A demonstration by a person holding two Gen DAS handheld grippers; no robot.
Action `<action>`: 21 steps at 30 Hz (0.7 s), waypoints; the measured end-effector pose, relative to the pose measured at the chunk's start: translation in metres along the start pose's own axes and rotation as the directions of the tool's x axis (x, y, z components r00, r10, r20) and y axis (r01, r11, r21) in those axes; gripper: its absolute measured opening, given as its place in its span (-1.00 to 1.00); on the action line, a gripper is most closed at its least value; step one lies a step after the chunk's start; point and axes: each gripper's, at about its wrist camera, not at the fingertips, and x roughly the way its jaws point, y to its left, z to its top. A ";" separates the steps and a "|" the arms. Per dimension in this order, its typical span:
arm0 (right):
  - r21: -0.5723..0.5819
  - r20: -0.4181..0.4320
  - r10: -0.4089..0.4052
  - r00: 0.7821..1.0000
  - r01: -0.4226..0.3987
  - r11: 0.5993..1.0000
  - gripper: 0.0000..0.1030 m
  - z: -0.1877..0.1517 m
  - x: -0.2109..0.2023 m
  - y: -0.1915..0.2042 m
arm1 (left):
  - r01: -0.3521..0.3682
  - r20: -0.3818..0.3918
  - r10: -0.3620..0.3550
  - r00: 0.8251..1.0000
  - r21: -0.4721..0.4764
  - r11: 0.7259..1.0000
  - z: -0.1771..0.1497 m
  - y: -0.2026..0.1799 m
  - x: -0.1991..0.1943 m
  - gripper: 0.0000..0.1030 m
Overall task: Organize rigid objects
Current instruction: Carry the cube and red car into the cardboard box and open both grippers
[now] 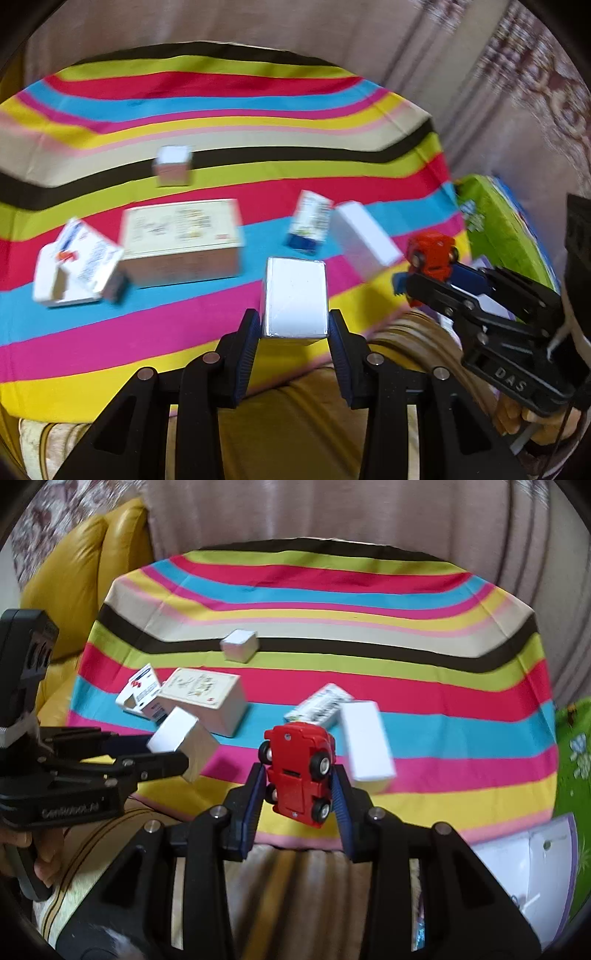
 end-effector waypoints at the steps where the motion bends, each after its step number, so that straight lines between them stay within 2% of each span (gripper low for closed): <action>1: 0.013 0.002 -0.001 1.000 0.001 1.000 -0.23 -0.001 -0.003 -0.006 | 0.019 -0.009 -0.019 1.000 0.020 1.000 0.001 -0.012 0.002 -0.25; 8: 0.117 0.019 -0.089 0.996 0.086 0.989 -0.22 -0.024 -0.033 -0.068 | 0.096 -0.075 -0.086 0.993 0.141 0.985 0.010 -0.084 0.019 -0.25; 13: 0.238 -0.004 -0.164 0.986 0.161 0.958 -0.23 -0.052 -0.048 -0.131 | 0.152 -0.144 -0.119 0.982 0.249 0.957 0.010 -0.148 0.046 -0.25; 21: 0.384 -0.054 -0.265 0.963 0.265 0.885 -0.22 -0.092 -0.061 -0.207 | 0.161 -0.229 -0.076 0.971 0.381 0.910 0.001 -0.220 0.088 -0.25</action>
